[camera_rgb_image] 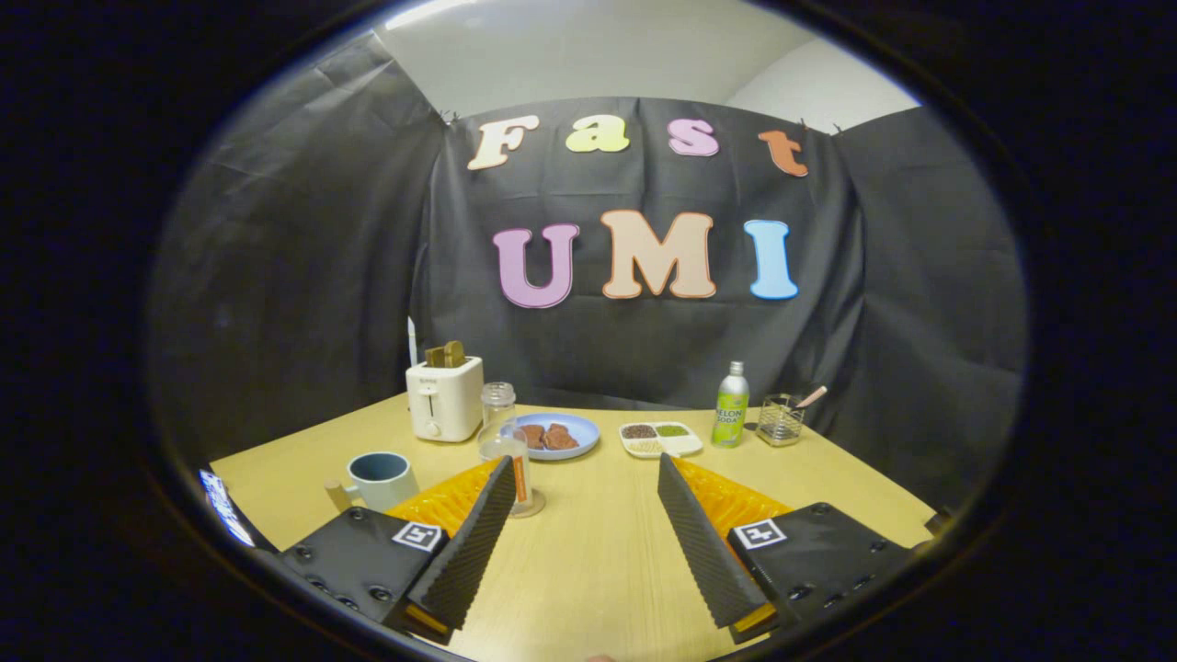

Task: Take the bottle from table, then pour the juice into the cup, finally place the bottle on the coaster

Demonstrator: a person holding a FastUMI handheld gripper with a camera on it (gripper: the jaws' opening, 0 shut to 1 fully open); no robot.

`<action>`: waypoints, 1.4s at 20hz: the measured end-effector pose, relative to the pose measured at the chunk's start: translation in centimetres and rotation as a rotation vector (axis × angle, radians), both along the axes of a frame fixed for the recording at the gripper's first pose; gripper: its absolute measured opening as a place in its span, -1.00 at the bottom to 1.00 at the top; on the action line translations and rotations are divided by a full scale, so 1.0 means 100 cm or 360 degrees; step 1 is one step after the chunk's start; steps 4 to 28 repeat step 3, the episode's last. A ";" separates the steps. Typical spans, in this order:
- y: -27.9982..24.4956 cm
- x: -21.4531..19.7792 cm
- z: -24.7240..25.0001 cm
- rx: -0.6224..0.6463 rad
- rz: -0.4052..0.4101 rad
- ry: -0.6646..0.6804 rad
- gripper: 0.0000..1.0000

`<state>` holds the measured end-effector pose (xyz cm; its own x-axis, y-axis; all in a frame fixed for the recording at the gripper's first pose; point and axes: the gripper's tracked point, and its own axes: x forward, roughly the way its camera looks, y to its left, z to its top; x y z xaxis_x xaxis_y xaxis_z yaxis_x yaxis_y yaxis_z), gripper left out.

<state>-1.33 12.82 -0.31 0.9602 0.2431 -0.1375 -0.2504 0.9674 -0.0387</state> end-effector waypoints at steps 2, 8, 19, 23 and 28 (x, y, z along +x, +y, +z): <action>0.002 0.000 -0.001 0.0009 0.0015 0.0001 0.96; 0.004 -0.001 -0.003 0.0002 0.0025 -0.0006 0.96; 0.004 -0.001 -0.003 0.0002 0.0025 -0.0006 0.96; 0.004 -0.001 -0.003 0.0002 0.0025 -0.0006 0.96; 0.004 -0.001 -0.003 0.0002 0.0025 -0.0006 0.96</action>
